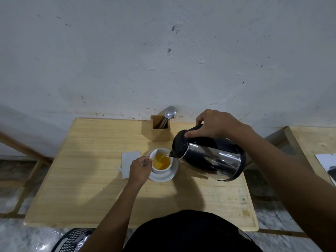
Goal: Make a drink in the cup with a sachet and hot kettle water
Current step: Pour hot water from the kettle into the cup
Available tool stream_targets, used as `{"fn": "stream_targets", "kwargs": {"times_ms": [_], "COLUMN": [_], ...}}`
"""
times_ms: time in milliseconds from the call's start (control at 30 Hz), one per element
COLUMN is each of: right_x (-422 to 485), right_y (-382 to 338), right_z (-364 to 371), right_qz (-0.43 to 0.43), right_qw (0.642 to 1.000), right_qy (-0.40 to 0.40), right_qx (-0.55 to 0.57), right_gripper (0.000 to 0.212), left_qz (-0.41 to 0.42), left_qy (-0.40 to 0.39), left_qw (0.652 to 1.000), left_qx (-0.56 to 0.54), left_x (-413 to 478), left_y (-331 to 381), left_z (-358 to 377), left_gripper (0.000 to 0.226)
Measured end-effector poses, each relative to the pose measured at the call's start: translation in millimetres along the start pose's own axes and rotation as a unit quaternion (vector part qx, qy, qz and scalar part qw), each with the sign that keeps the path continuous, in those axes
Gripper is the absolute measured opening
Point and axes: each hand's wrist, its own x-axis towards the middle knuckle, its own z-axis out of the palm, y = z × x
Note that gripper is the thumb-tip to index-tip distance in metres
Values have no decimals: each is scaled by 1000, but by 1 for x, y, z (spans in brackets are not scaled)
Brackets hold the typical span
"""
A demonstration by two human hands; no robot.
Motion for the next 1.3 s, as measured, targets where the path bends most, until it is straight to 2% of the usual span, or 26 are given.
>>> {"fn": "stream_targets", "kwargs": {"times_ms": [933, 1133, 1300], "right_x": [-3, -8, -14], "right_y": [9, 28, 48], "right_z": [10, 11, 21], "right_qz": [10, 32, 54], "right_qw": [1000, 995, 968], "right_qy": [28, 43, 98], "right_qx": [9, 86, 225], "right_gripper": [56, 54, 57], "left_qz": [2, -20, -40], "left_qy": [3, 7, 18], "left_qw": [1000, 1000, 999], "left_qx": [-1, -13, -26], "left_x": [-1, -1, -1], "left_y": [2, 2, 1], "left_z": [0, 2, 6], "left_gripper": [24, 25, 24]}}
